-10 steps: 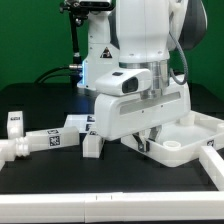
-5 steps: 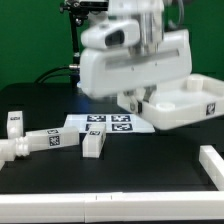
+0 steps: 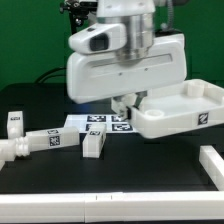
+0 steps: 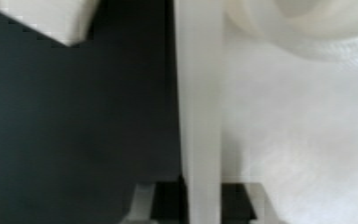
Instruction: Assemble desk
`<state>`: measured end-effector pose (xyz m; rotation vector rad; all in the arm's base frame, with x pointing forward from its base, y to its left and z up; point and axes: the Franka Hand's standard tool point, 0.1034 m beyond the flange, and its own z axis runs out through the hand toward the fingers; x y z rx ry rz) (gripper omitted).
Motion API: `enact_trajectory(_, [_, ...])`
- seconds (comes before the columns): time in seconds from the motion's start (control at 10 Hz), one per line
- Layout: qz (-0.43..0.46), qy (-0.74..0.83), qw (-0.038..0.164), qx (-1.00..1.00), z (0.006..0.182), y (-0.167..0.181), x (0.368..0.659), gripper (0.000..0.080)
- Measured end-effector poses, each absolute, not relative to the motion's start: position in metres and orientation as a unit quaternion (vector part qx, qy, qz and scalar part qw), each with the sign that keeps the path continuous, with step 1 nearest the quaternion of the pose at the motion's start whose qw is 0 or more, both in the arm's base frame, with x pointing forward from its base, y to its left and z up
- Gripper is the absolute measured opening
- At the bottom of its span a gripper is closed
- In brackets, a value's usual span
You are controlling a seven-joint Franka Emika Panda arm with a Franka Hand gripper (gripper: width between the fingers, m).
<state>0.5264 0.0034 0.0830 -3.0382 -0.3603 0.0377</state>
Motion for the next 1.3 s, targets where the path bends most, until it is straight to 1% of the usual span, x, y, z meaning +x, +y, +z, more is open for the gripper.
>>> enact_trajectory(0.1, [0.027, -0.06, 0.035, -0.997, 0.089, -0.004, 0.543, 0.0054])
enact_trajectory(0.2, [0.046, -0.037, 0.035, -0.998, 0.094, -0.005, 0.546, 0.0054])
enact_trajectory(0.3, [0.043, -0.048, 0.033, -0.997, 0.097, 0.001, 0.547, 0.0054])
enact_trajectory(0.6, [0.049, -0.044, 0.033, -0.997, 0.089, -0.002, 0.545, 0.0054])
enact_trajectory(0.7, [0.059, -0.03, 0.031, -0.997, 0.078, -0.014, 0.548, 0.0054])
enact_trajectory(0.9, [0.082, 0.027, 0.03, -0.996, 0.064, -0.045, 0.568, 0.0054])
enact_trajectory(1.0, [0.086, 0.029, 0.029, -0.995, 0.061, -0.05, 0.576, 0.0054])
enact_trajectory(1.3, [0.086, 0.026, 0.028, -0.996, 0.059, -0.047, 0.575, 0.0054])
